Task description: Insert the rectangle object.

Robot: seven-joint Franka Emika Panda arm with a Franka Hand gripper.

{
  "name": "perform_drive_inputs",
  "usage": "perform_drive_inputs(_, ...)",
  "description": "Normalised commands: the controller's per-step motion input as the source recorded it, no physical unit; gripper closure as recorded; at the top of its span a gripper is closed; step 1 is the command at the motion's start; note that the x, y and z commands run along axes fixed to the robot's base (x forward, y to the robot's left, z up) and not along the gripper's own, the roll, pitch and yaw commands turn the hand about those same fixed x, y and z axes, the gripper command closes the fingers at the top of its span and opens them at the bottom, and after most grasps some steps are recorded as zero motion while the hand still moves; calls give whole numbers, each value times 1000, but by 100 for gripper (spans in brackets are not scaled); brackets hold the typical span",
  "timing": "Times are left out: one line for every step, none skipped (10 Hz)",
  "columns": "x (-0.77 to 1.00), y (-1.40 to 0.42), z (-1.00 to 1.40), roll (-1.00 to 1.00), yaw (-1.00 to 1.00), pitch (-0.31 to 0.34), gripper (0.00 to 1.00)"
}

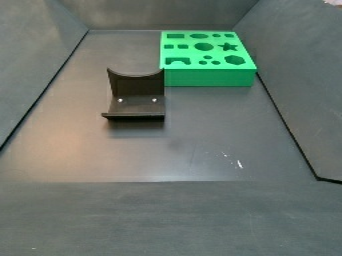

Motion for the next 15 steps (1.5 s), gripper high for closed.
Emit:
perform_drive_inputs(0,-554,-1000,41,11,0,100)
perform_drive_inputs(0,-554,-1000,19,100,0,100)
perform_drive_inputs(0,-540,-1000,23,94,0,100)
perform_drive_inputs(0,0,-1000,0,94,0,100)
perform_drive_inputs(0,226,-1000,0,117,-7,100)
perform_drive_inputs(0,329,-1000,0,134,-7,100)
perform_drive_inputs(3,269,-1000,0,131,-11,100)
perform_drive_inputs(0,134,-1000,-81,77,-10,100)
perform_drive_inputs(0,3,-880,-141,0,-36,100)
perform_drive_inputs(69,0,-800,-174,0,-7,100)
perform_drive_inputs(83,0,-477,-113,0,0,100)
perform_drive_inputs(94,0,-377,-97,0,0,100)
perform_drive_inputs(169,0,-394,-120,0,0,100)
perform_drive_inputs(280,-46,-357,-124,-23,0,100)
perform_drive_inputs(409,-54,-394,-131,-31,1,100)
